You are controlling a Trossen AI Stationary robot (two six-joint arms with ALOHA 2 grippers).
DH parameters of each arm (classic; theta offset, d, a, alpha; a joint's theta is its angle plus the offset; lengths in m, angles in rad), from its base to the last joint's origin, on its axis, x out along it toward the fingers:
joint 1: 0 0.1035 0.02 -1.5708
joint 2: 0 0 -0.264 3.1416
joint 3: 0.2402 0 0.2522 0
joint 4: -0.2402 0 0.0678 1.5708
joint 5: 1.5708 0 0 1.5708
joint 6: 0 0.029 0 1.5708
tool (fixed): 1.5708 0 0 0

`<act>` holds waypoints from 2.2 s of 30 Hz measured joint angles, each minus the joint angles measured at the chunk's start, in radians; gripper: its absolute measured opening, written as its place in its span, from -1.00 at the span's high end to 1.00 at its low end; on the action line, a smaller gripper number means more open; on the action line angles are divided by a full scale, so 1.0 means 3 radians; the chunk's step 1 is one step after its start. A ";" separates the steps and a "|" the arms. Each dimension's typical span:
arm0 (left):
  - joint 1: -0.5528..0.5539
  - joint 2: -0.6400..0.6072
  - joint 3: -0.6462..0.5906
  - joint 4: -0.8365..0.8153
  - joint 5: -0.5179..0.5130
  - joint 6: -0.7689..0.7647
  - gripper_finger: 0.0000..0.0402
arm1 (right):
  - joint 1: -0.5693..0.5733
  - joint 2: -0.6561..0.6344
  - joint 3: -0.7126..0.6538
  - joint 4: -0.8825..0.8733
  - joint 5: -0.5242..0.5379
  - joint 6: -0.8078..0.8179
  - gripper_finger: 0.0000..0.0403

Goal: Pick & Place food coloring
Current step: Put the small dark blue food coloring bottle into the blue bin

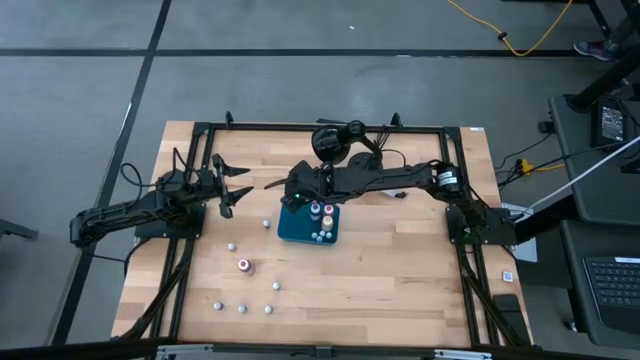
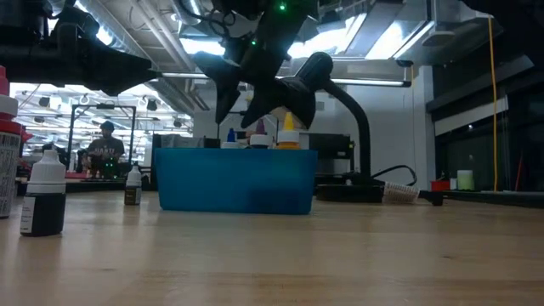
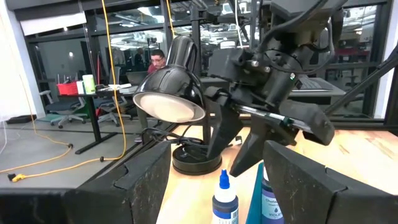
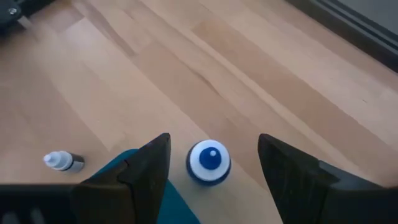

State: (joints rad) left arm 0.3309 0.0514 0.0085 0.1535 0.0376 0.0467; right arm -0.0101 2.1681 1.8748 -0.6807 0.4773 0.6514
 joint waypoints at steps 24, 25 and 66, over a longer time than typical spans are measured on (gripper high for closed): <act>0.0000 0.0000 -0.0001 0.0000 0.0000 0.0001 -0.25 | 0.0730 -0.0823 -0.0004 -0.1921 -0.0414 -0.0694 -0.21; 0.0000 0.0000 0.0000 0.0000 0.0000 0.0001 -0.25 | 0.0788 -0.0877 -0.0004 -0.2041 -0.0577 -0.0713 -0.21; 0.0000 0.0001 0.0000 0.0001 -0.0001 0.0001 -0.25 | 0.1020 -0.5228 -0.5169 0.2171 0.0766 -0.1518 -0.21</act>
State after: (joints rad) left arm 0.3309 0.0516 0.0085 0.1539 0.0372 0.0471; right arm 0.2959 0.5998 0.3240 -0.0293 0.7071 0.1959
